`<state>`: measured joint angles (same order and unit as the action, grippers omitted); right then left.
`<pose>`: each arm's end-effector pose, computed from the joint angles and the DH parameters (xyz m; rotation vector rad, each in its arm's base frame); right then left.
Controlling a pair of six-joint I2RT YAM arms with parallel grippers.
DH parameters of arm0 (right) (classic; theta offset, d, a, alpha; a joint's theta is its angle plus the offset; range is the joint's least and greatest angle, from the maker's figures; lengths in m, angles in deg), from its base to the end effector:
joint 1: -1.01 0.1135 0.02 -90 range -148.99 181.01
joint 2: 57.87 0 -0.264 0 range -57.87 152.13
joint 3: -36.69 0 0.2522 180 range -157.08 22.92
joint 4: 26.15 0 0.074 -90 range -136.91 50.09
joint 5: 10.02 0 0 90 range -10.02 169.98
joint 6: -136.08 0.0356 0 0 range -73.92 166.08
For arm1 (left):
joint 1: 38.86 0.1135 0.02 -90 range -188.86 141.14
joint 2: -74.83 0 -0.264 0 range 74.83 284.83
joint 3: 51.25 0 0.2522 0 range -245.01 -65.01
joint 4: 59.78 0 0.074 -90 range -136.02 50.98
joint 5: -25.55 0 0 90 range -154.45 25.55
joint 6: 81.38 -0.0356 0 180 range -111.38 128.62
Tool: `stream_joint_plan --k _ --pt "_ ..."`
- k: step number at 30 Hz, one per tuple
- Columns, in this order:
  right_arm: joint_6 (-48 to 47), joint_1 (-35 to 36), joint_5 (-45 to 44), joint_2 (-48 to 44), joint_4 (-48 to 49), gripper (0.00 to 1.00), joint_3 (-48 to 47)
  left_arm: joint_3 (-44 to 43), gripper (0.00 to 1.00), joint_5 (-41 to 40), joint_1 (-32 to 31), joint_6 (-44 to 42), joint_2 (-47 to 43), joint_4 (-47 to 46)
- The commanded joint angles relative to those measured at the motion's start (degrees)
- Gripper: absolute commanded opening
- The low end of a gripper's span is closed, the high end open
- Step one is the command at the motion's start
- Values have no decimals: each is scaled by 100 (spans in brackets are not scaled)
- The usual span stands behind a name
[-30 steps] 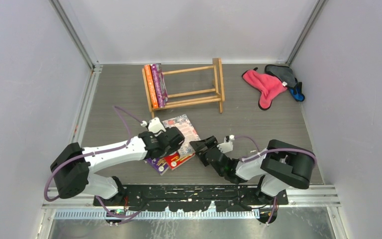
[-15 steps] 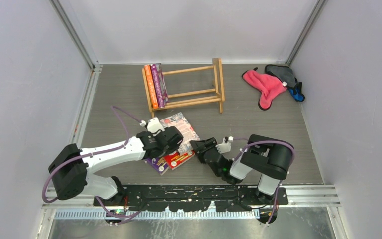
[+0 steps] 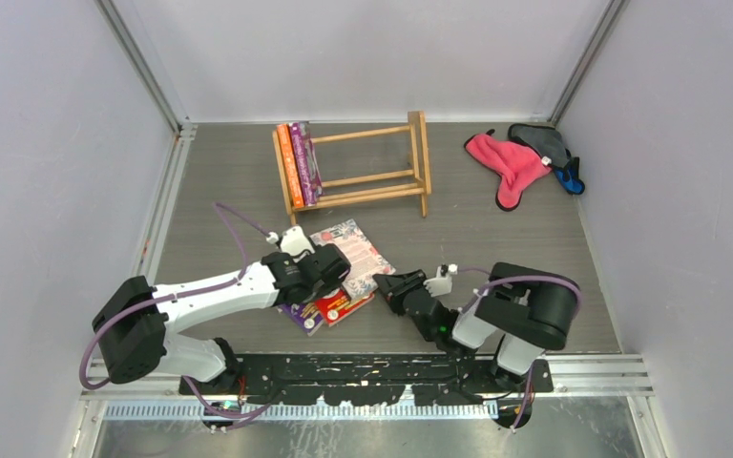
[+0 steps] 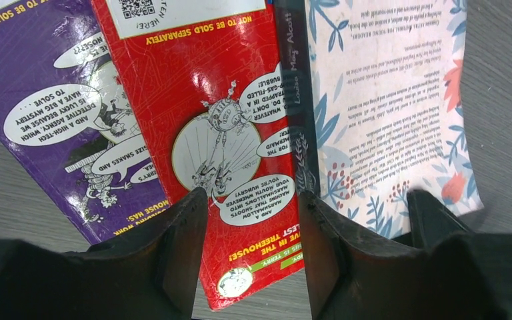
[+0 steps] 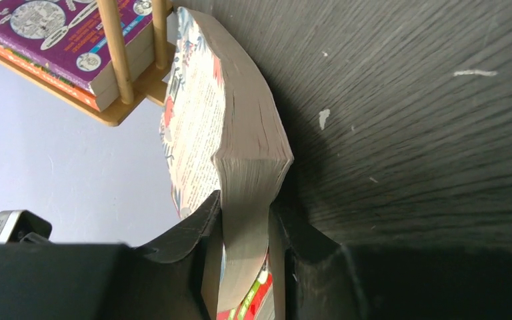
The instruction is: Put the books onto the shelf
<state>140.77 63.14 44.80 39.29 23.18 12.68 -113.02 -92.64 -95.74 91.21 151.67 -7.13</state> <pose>0.1211 0.1852 0.0924 0.9889 1.8636 1.1873 0.1471 -0.1946 0.2075 -0.6875 2.4483 -0.2483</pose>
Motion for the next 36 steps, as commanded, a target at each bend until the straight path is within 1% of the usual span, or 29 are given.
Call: stream_joint_plan --k 1,2,7,12,17,20,28,36 --pt "-316 26 130 -914 -1155 3 101 -133 54 -268 20 238 -125 104" --pt "-326 20 135 -1171 -1405 2 89 -124 54 -286 23 292 -130 17" --pt "-301 -120 298 -2459 -2691 1 7 -100 56 -399 22 752 -114 -262" --pt "-208 -328 570 -3263 -3281 1 65 104 56 -489 24 1335 -156 -781" --pt "-184 -400 777 -3495 -3476 1 14 167 57 -316 19 1653 -12 -1314" --pt "-98 -466 850 -3645 -3553 1 57 92 57 -236 31 1647 36 -1304" --pt "-68 -792 1397 -4036 -3786 1 -6 432 57 216 92 1732 29 -1599" --pt "180 -977 2020 -4316 -3944 1 -87 593 57 221 96 1925 219 -2080"
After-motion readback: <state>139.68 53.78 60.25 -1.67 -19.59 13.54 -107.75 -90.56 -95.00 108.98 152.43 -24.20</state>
